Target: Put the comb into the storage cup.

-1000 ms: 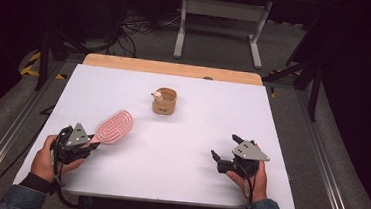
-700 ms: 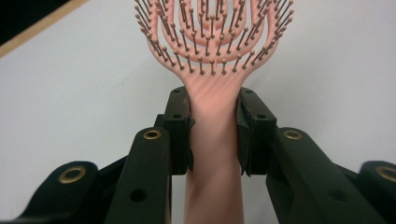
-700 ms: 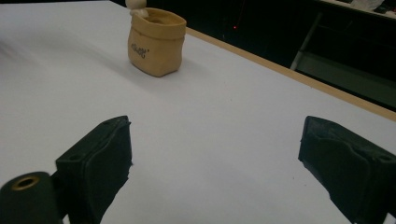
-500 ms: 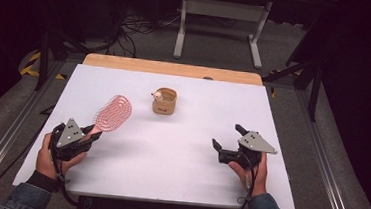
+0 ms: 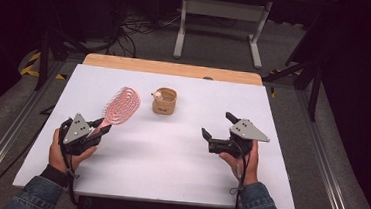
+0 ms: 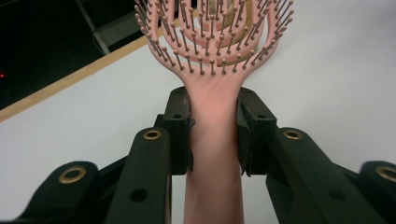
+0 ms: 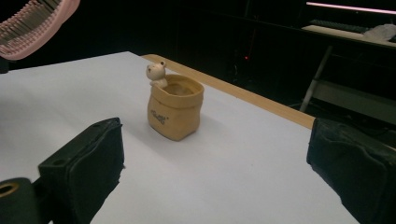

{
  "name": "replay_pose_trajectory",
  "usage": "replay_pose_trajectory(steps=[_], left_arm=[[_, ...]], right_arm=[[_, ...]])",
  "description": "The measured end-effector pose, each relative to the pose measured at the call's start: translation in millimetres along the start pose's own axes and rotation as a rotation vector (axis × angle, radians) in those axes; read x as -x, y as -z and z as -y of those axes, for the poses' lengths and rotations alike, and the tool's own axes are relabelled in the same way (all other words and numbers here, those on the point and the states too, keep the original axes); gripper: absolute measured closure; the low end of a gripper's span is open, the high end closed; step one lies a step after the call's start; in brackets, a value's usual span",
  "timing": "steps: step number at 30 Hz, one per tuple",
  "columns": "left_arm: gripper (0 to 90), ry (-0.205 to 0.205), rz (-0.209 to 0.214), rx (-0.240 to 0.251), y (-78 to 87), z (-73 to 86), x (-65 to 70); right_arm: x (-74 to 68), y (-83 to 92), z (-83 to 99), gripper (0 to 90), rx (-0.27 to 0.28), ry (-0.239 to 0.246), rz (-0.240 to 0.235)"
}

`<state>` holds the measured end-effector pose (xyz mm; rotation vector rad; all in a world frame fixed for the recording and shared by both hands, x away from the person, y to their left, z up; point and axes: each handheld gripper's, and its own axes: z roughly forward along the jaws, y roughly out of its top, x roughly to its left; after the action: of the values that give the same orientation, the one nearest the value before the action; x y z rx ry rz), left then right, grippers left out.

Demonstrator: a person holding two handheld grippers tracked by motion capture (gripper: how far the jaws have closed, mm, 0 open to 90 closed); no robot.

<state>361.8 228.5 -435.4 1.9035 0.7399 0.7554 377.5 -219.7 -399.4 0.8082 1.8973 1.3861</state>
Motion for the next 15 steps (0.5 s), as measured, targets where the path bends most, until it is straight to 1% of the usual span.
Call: replay_pose_trajectory(steps=[3,5,7,9,10,11,12,13,14,15], left_arm=[[69.5,0.031,0.015,0.029,-3.1,-3.1,-0.3],[69.5,0.042,0.023,0.041,-6.2,-5.0,2.2],[69.5,0.041,0.034,0.048,-9.2,-6.6,4.9],[69.5,0.071,0.063,0.069,-13.0,-7.1,8.7],[69.5,0.071,0.063,0.069,-13.0,-7.1,8.7],[69.5,0.086,0.084,0.078,-17.1,-8.2,14.0],[69.5,0.091,0.092,0.082,-19.3,-8.8,17.0],[69.5,0.091,0.092,0.082,-19.3,-8.8,17.0],[69.5,0.093,0.097,0.083,-22.5,-10.2,23.4],[69.5,0.087,0.113,0.088,-25.5,-11.4,30.3]], right_arm=[[-8.2,-6.9,-5.4,4.2,0.011,0.007,-0.014],[-14.0,-11.6,-9.4,4.1,0.026,0.001,-0.031],[-18.1,-14.8,-11.5,4.7,0.031,-0.008,-0.039],[-22.2,-17.6,-13.5,6.1,0.033,-0.012,-0.064],[-25.5,-19.3,-14.6,6.6,0.032,-0.012,-0.076],[-28.3,-20.9,-15.5,7.3,0.034,-0.024,-0.099],[-30.2,-21.9,-16.0,7.3,0.033,-0.027,-0.107],[-30.2,-21.9,-16.0,7.3,0.033,-0.027,-0.107],[-33.1,-23.5,-16.8,7.2,0.034,-0.024,-0.108],[-39.6,-25.7,-18.2,6.9,0.033,-0.029,-0.12]])
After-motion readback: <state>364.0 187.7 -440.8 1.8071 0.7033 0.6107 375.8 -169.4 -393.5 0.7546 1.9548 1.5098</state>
